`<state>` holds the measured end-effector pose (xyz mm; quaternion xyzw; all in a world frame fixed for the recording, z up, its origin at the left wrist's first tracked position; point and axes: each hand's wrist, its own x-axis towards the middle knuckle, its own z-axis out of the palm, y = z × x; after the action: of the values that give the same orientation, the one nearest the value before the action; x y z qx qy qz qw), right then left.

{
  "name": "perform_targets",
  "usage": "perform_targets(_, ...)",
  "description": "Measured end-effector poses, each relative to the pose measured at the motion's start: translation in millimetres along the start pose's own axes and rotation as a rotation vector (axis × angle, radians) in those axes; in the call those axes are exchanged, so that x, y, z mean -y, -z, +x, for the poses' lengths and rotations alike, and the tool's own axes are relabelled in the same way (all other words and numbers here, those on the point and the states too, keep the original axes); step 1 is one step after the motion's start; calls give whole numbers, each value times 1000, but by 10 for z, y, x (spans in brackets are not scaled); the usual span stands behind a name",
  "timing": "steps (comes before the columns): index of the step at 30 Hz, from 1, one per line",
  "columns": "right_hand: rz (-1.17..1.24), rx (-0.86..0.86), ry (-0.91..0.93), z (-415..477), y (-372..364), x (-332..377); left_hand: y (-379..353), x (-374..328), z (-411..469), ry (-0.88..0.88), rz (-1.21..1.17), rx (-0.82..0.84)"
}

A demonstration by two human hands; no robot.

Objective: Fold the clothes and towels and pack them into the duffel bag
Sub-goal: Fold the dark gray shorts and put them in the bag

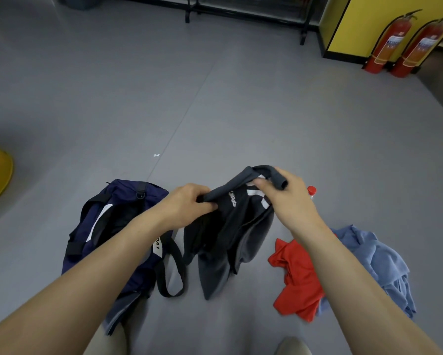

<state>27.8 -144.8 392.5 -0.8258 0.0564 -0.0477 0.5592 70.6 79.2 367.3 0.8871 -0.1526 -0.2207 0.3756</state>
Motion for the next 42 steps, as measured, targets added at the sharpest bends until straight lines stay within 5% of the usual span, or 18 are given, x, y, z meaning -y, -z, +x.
perform_targets(3, -62, 76, -98, 26, 121, -121, 48, -20, 4, 8, -43, -20)
perform_targets(6, -404, 299, -126, -13, 98, -213, 4, -128, -23, -73, -69, -39)
perform_targets(9, -407, 392, -69, -66, -106, -144, -111, -206, -59, -133, 1, -2)
perform_targets(15, -468, 226, 96, -9, -176, -60, -118, -88, -18, -116, 243, -162)
perform_targets(19, -336, 137, 6, 33, -18, -107, -51, 149, 41, 30, 365, -286)
perform_targets(23, -347, 59, -110, 90, 192, -200, 58, 190, 78, 29, 239, -373)
perform_targets(26, -630, 135, -106, 28, 132, -255, 46, 25, 35, -113, 105, -315)
perform_targets(29, -545, 280, 2, -66, -106, -143, -68, -162, -28, -243, 64, -199)
perform_targets(32, -564, 231, 121, -41, -237, -57, -127, -232, -40, -324, 62, -196)
perform_targets(39, -544, -51, 171, -11, -43, -39, -3, 33, -7, -61, 252, -153)
perform_targets(42, -558, -7, 46, 11, 95, -99, 83, -1, 8, -80, 56, -268)
